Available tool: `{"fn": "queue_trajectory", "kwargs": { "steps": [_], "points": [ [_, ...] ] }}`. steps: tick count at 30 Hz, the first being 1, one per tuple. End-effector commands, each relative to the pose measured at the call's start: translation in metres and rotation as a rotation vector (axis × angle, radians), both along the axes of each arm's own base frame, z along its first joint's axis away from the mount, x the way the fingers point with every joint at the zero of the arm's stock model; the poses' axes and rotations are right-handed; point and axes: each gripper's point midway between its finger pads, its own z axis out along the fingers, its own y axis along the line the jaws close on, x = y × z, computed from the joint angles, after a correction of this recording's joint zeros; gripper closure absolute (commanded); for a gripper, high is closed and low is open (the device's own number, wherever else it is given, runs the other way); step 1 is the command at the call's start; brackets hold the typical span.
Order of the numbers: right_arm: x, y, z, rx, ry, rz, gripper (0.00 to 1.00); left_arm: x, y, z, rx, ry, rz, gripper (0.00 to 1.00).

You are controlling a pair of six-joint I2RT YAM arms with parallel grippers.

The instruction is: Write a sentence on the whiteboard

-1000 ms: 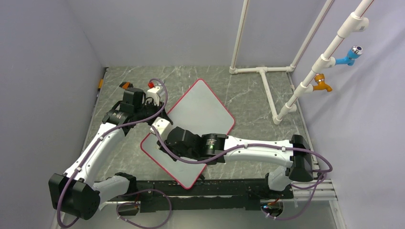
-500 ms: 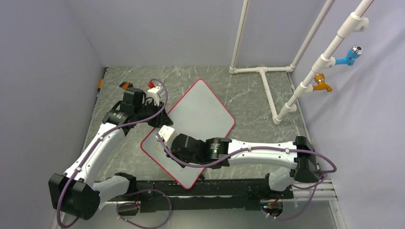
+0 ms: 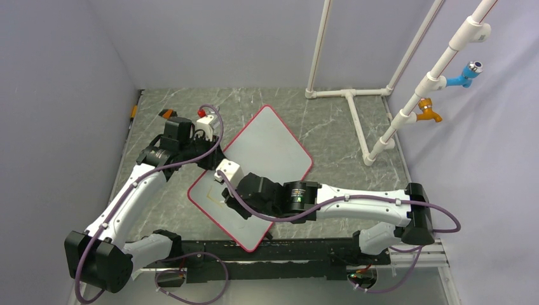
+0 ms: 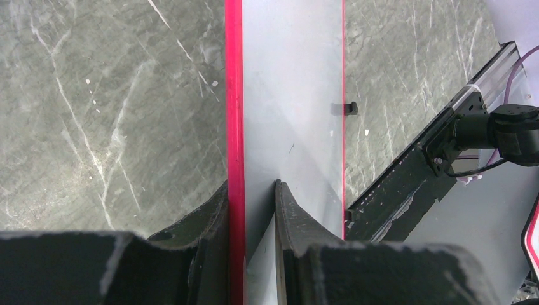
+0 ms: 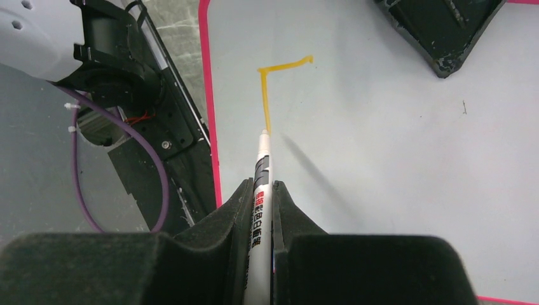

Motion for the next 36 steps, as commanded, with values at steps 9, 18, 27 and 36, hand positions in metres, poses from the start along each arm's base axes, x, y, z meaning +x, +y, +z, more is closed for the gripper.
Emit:
{"fn": "queue_trajectory", "kwargs": {
  "steps": [9,18,27,36],
  "points": [
    [0.008,0.025,0.006,0.057,-0.040,-0.010,1.00,0.020,0.012,0.007,0.093,-0.141,0.030,1.00],
    [0.015,0.025,-0.010,0.022,-0.044,-0.030,1.00,0.020,0.012,0.006,0.096,-0.141,0.030,1.00],
    [0.033,0.015,-0.018,-0.001,-0.045,-0.090,1.00,0.019,0.011,0.005,0.096,-0.137,0.028,1.00],
    [0.044,0.012,-0.020,-0.011,-0.047,-0.119,1.00,0.020,0.012,0.006,0.098,-0.138,0.031,1.00]
  ]
}}
